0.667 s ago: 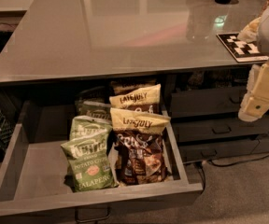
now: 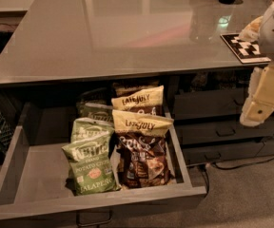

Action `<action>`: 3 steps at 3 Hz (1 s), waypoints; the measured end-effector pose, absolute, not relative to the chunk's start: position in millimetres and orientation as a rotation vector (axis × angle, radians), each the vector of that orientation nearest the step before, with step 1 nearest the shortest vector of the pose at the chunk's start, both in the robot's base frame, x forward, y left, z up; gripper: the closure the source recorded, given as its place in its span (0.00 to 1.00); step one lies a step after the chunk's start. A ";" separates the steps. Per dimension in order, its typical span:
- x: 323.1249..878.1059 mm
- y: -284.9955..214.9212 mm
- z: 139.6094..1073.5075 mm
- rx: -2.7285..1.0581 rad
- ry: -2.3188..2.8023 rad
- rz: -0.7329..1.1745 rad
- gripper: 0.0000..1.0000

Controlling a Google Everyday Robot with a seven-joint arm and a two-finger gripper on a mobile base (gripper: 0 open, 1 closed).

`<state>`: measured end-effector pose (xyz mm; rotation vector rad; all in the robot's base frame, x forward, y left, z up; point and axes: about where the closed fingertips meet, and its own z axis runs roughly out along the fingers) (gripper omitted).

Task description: Pick green jalapeno chip bag from top drawer and place on counter

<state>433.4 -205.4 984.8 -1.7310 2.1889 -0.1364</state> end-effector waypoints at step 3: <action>406.2 -119.0 984.2 -1.912 2.026 -0.030 0.00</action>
Offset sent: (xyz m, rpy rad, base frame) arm -0.0406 0.1369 -0.0203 0.0618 0.1015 0.3064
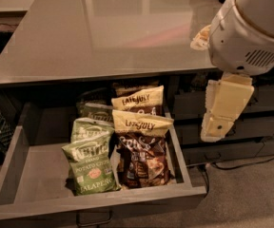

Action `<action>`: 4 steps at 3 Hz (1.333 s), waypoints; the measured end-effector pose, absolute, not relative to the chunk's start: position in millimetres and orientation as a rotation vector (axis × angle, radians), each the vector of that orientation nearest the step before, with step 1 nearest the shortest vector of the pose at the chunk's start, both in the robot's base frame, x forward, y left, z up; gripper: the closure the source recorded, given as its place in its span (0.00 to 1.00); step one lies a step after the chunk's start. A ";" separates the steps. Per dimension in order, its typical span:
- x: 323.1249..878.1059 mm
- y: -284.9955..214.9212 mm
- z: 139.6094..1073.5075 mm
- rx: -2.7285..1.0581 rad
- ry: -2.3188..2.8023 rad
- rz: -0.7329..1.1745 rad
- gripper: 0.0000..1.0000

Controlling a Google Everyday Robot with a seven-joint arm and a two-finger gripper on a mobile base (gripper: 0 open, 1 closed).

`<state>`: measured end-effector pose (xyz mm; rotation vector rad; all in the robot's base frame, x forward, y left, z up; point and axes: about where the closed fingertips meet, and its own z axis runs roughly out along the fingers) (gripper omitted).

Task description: Pick green jalapeno chip bag from top drawer and place on counter

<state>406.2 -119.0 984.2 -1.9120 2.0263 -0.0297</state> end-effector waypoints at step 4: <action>466.3 -16.2 917.8 -1.912 1.904 0.133 0.00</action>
Offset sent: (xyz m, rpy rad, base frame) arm 0.0799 0.1117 -0.0857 0.1670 -0.0195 0.0557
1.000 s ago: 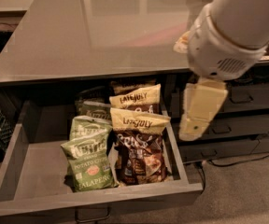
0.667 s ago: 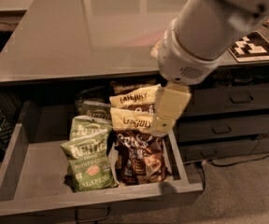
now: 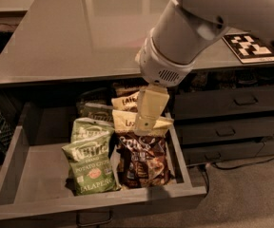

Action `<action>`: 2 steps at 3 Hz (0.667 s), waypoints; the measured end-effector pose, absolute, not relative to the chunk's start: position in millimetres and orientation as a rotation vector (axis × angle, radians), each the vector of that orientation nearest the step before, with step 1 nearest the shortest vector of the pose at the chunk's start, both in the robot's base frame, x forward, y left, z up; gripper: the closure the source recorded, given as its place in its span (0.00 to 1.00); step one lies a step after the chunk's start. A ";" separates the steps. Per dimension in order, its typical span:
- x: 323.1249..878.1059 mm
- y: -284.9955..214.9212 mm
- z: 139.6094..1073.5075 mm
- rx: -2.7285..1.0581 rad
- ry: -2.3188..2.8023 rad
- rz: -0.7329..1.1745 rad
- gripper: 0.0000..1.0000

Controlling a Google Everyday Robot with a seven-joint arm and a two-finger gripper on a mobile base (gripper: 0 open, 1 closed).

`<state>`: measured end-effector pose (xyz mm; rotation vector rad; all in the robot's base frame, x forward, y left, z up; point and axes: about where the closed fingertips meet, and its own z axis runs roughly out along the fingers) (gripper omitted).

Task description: Pick green jalapeno chip bag from top drawer and place on counter

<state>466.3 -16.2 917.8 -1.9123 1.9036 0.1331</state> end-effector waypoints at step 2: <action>461.0 63.0 886.2 -1.952 1.747 0.155 0.00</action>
Offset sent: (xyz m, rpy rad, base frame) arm -0.0035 0.1423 -0.0593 0.0950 -0.0977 0.1989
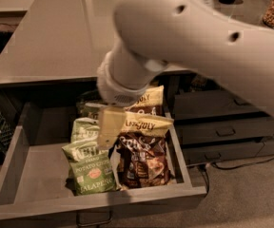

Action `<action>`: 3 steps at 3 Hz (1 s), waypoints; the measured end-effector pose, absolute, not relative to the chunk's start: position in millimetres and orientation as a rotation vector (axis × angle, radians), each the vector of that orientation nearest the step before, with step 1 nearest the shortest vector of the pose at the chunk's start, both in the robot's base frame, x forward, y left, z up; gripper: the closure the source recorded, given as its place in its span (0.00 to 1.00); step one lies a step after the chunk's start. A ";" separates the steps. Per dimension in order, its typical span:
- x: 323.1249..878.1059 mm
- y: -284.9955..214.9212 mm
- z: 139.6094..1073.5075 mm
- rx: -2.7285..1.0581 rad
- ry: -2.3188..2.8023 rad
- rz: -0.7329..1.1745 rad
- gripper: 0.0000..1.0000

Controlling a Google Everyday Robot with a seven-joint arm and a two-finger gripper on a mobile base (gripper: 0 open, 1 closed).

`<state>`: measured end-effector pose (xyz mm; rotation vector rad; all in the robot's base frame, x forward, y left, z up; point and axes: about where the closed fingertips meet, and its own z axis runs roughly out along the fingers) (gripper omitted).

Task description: Pick green jalapeno chip bag from top drawer and place on counter

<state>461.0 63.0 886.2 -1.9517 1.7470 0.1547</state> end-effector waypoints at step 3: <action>455.1 116.0 847.6 -2.056 1.691 0.193 0.00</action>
Offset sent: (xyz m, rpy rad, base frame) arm -0.0039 0.0365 -0.0137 0.0245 0.0037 0.0701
